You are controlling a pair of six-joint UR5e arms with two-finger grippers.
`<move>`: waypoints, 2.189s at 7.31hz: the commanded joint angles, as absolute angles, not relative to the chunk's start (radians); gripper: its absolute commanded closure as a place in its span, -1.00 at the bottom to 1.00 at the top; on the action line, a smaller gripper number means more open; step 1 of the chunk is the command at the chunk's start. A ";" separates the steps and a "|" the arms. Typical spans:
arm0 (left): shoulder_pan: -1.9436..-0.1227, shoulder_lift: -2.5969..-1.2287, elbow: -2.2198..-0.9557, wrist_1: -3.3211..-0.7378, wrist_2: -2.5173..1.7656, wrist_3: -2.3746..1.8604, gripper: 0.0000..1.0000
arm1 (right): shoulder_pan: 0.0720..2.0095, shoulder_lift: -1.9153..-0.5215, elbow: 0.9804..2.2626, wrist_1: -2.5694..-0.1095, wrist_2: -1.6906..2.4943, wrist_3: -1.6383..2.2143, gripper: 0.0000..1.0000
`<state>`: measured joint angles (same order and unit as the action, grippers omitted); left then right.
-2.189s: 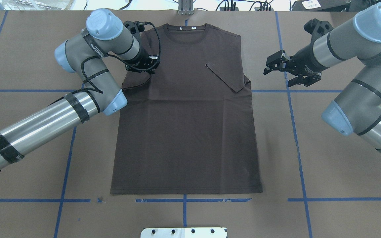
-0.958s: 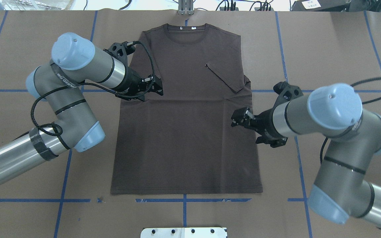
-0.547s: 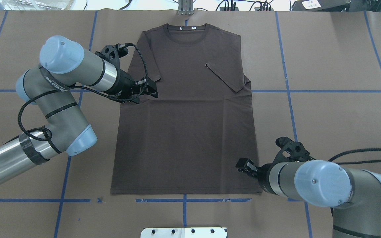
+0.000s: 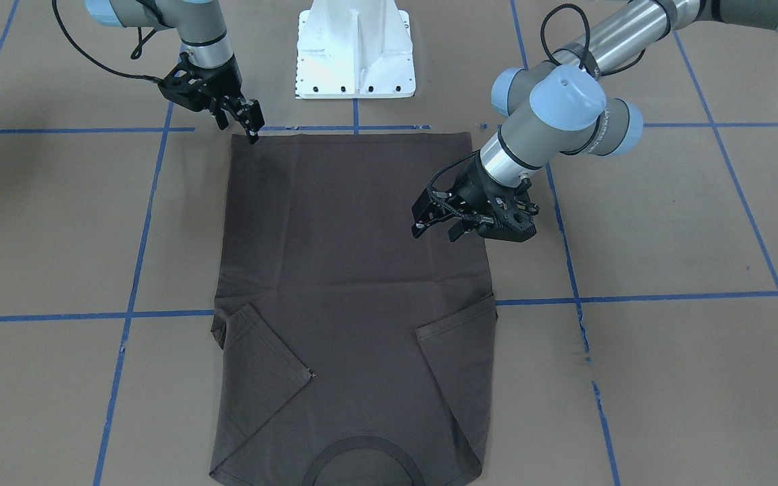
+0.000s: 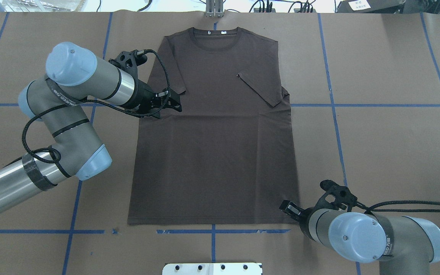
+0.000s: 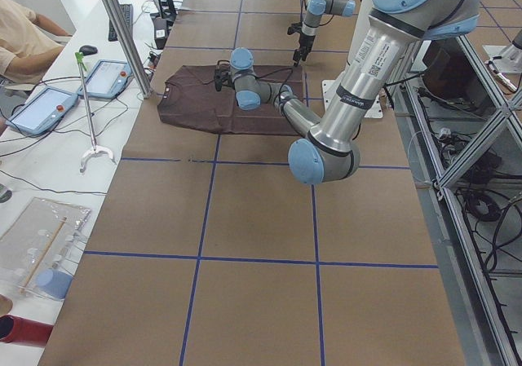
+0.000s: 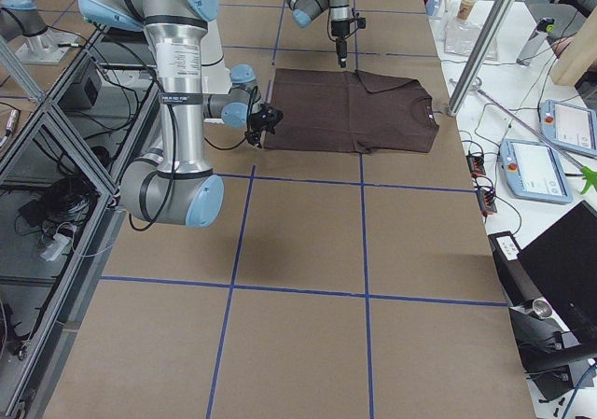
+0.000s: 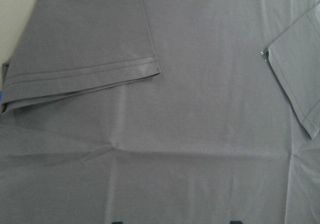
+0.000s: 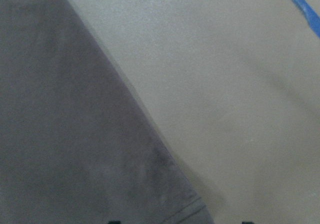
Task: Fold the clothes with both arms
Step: 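Move the right gripper down to the shirt's hem corner nearest it, then move the left gripper down to the other hem corner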
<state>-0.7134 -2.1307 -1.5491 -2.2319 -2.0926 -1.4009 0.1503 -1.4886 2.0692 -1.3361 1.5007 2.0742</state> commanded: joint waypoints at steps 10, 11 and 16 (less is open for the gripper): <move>-0.713 -2.120 -1.549 -2.233 -2.086 -1.410 -0.53 | 0.152 -1.496 2.052 -1.336 1.508 2.074 1.00; -0.716 -2.109 -1.569 -2.232 -2.079 -1.416 -0.54 | 0.153 -1.496 2.075 -1.336 1.512 2.071 1.00; -0.372 -1.822 -2.001 -1.936 -1.732 -1.678 -0.70 | 0.155 -1.557 2.181 -1.338 1.526 2.069 1.00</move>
